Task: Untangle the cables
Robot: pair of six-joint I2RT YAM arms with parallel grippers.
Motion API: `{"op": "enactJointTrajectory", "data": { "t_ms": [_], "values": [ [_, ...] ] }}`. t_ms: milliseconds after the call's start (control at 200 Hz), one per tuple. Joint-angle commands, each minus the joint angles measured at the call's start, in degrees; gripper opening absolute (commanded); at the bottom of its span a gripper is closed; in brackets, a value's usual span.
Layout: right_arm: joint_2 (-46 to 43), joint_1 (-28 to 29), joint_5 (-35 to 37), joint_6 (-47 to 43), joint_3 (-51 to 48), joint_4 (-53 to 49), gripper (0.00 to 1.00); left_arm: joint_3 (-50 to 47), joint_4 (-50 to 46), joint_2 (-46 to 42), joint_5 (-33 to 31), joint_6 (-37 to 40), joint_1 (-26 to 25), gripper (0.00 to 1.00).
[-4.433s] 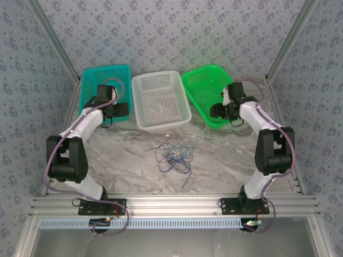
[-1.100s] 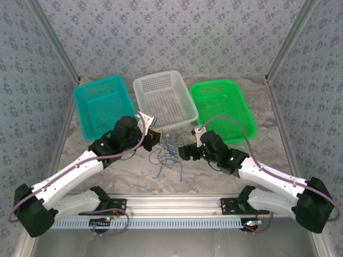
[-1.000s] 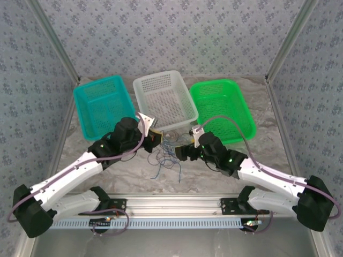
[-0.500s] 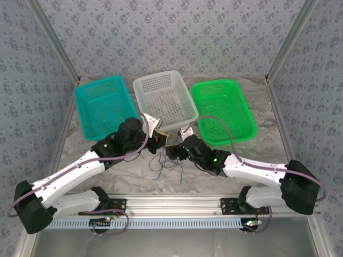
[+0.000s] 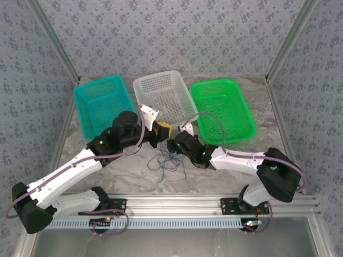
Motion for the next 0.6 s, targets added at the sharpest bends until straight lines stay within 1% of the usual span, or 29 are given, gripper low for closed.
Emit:
{"op": "enactJointTrajectory", "data": {
  "t_ms": [0,165,255,280,330,365,385,445,480,510,595],
  "values": [
    [2.4,-0.7,1.4,4.0,2.4,-3.6,0.87,3.6,3.5,-1.5,1.9,0.9,-0.3,0.13],
    [4.4,-0.5,0.9,6.2,1.6,-6.9,0.86,6.3,3.6,-0.9,0.7,1.7,-0.3,0.16],
    [2.7,-0.6,-0.5,6.2,-1.2,-3.2,0.84,7.8,0.8,0.3,-0.6,2.8,-0.2,0.17],
    [2.1,-0.8,-1.2,5.2,-1.9,-1.9,0.79,8.1,-0.1,0.5,-0.9,3.1,-0.2,0.17],
    [1.0,-1.3,-2.8,3.6,-2.6,0.4,0.63,7.8,-1.7,0.9,-1.9,3.4,-0.2,0.20],
    [0.4,-1.6,-4.7,3.3,-2.4,1.8,0.54,7.0,-2.1,0.9,-2.8,3.3,-0.3,0.21],
    [0.1,-1.9,-6.1,0.8,-2.1,2.5,0.51,6.5,-2.2,0.7,-3.3,3.1,-0.2,0.22],
    [-0.2,-2.6,-11.1,-2.4,-0.4,3.0,0.43,4.2,-2.1,-0.1,-5.1,2.3,-0.1,0.23],
    [-0.5,-2.7,-13.0,-3.8,1.2,2.1,0.35,2.9,-2.0,-0.8,-6.0,2.0,0.0,0.25],
    [-0.8,-2.7,-14.4,-4.9,3.2,0.5,0.27,1.6,-1.9,-1.6,-7.0,1.7,0.1,0.26],
    [-2.3,-2.9,-17.9,-6.9,6.1,-1.9,0.18,-1.5,-1.6,-4.1,-8.9,0.7,0.7,0.28]
  ]
}}
